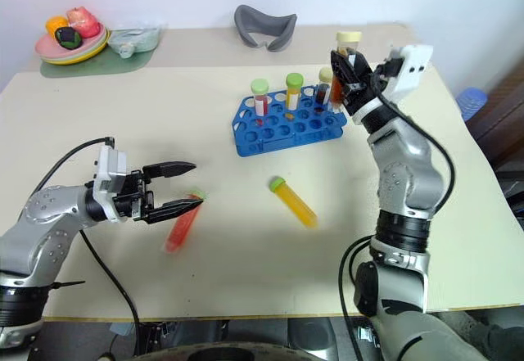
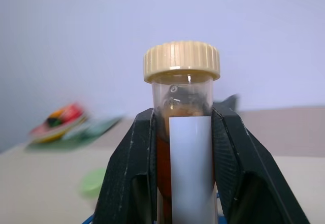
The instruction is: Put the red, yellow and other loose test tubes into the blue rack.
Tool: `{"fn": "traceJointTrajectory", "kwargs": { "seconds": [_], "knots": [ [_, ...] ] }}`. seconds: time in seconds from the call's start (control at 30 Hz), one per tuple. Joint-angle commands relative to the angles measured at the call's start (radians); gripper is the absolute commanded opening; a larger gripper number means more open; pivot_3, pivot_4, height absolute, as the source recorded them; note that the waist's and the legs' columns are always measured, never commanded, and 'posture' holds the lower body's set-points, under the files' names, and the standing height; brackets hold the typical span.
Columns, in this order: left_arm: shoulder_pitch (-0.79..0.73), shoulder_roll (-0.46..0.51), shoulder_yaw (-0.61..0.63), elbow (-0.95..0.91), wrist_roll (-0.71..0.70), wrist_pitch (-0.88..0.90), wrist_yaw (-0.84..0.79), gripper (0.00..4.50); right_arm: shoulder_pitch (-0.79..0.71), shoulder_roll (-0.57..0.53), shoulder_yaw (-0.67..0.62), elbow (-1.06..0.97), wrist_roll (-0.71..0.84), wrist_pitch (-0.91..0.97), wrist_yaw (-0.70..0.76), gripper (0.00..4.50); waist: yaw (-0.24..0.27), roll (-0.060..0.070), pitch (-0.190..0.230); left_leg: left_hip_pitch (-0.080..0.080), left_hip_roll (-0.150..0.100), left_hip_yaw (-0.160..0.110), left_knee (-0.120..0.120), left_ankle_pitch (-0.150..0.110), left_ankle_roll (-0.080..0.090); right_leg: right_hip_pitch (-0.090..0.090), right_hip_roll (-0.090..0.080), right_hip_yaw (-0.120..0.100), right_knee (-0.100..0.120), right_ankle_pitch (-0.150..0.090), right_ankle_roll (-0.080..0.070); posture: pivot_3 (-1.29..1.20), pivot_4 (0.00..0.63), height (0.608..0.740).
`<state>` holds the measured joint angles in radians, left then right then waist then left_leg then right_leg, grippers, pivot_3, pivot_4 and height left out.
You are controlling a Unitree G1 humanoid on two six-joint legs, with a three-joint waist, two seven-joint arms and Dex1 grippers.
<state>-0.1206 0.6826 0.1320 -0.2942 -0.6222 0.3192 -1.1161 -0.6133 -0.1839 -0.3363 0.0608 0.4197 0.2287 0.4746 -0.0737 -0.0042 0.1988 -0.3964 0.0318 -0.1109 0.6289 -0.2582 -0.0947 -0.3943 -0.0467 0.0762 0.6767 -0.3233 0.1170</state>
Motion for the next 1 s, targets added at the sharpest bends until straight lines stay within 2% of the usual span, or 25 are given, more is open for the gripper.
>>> {"fn": "traceJointTrajectory", "kwargs": {
  "seconds": [0.03, 0.17, 0.4, 1.0],
  "knots": [
    [-0.005, -0.010, 0.025, -0.019, -0.020, -0.005, 0.020, 3.84, -0.016, 0.029, 0.012, 0.104, -0.021, -0.213, 0.036, 0.82, 0.001, 0.000, 0.000, 0.000, 0.000, 0.000, 0.000, 0.000, 0.000, 0.000, 0.000, 0.000, 0.001, 0.000, 0.000, 0.00, 0.150, 0.740],
    [-0.001, -0.013, 0.025, -0.028, -0.018, -0.003, 0.030, 3.84, -0.042, 0.046, 0.023, 0.279, -0.038, -0.405, 0.075, 0.82, 0.002, 0.000, 0.000, 0.001, 0.000, 0.001, 0.001, 0.000, -0.001, 0.001, 0.000, 0.001, 0.002, 0.000, 0.000, 0.00, 0.150, 0.740],
    [0.011, -0.014, 0.032, -0.057, -0.030, 0.008, 0.058, 3.84, -0.107, 0.042, -0.012, 0.513, -0.008, -0.608, 0.134, 0.82, 0.001, 0.000, 0.000, 0.003, 0.000, 0.001, 0.000, 0.000, -0.001, 0.001, 0.000, 0.001, 0.003, 0.000, 0.000, 0.00, 0.150, 0.740],
    [0.011, -0.003, 0.040, -0.086, -0.047, 0.026, 0.082, 3.84, -0.180, 0.037, -0.038, 0.902, -0.018, -0.844, 0.155, 0.82, -0.001, 0.000, 0.000, 0.005, 0.000, 0.001, 0.000, 0.001, -0.001, 0.003, 0.000, 0.002, 0.003, 0.000, 0.000, 0.00, 0.150, 0.740]
  ]
}}
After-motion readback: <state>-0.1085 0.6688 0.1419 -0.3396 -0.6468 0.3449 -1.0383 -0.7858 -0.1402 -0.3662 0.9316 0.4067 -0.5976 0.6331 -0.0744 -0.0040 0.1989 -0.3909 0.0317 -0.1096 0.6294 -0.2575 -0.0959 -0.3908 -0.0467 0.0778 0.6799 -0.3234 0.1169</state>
